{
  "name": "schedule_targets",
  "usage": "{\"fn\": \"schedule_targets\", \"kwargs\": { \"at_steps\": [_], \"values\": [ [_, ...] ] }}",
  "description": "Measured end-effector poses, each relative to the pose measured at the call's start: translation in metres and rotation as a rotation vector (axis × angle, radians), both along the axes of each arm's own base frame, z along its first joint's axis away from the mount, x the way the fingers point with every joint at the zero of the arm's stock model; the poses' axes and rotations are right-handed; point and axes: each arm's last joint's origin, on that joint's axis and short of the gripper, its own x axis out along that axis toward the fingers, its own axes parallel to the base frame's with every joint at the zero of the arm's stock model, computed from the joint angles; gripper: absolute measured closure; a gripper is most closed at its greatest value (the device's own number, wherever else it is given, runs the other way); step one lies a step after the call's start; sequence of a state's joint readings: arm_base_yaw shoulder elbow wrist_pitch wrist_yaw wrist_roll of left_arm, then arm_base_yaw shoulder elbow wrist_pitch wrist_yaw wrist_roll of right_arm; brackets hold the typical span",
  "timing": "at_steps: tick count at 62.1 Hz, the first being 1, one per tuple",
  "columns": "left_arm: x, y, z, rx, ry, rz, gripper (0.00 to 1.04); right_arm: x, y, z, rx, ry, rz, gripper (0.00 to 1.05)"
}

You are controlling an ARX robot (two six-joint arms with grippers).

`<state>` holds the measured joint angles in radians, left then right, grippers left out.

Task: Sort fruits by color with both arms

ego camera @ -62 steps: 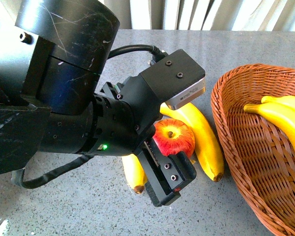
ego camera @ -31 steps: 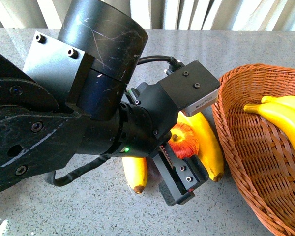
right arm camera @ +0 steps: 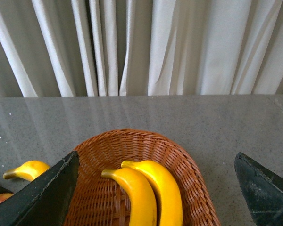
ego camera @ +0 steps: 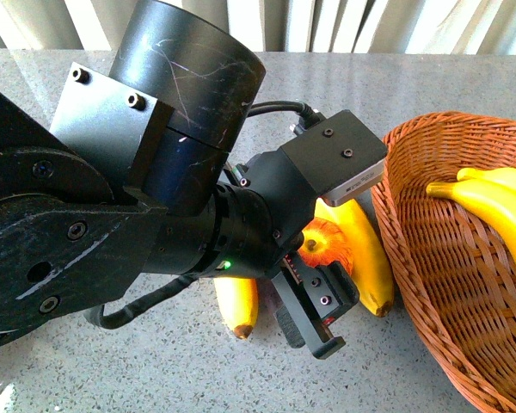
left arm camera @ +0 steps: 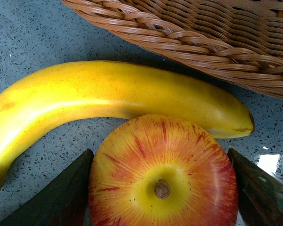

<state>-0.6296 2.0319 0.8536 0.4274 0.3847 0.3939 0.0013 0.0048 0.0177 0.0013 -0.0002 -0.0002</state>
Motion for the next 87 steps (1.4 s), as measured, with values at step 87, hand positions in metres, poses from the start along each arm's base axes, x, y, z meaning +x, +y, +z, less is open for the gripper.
{"fn": "schedule_targets", "kwargs": {
  "at_steps": [87],
  "values": [
    [0.052, 0.276, 0.063, -0.044, -0.105, 1.007, 0.34, 0.000, 0.000, 0.000, 0.000, 0.000, 0.000, 0.09]
  ]
}}
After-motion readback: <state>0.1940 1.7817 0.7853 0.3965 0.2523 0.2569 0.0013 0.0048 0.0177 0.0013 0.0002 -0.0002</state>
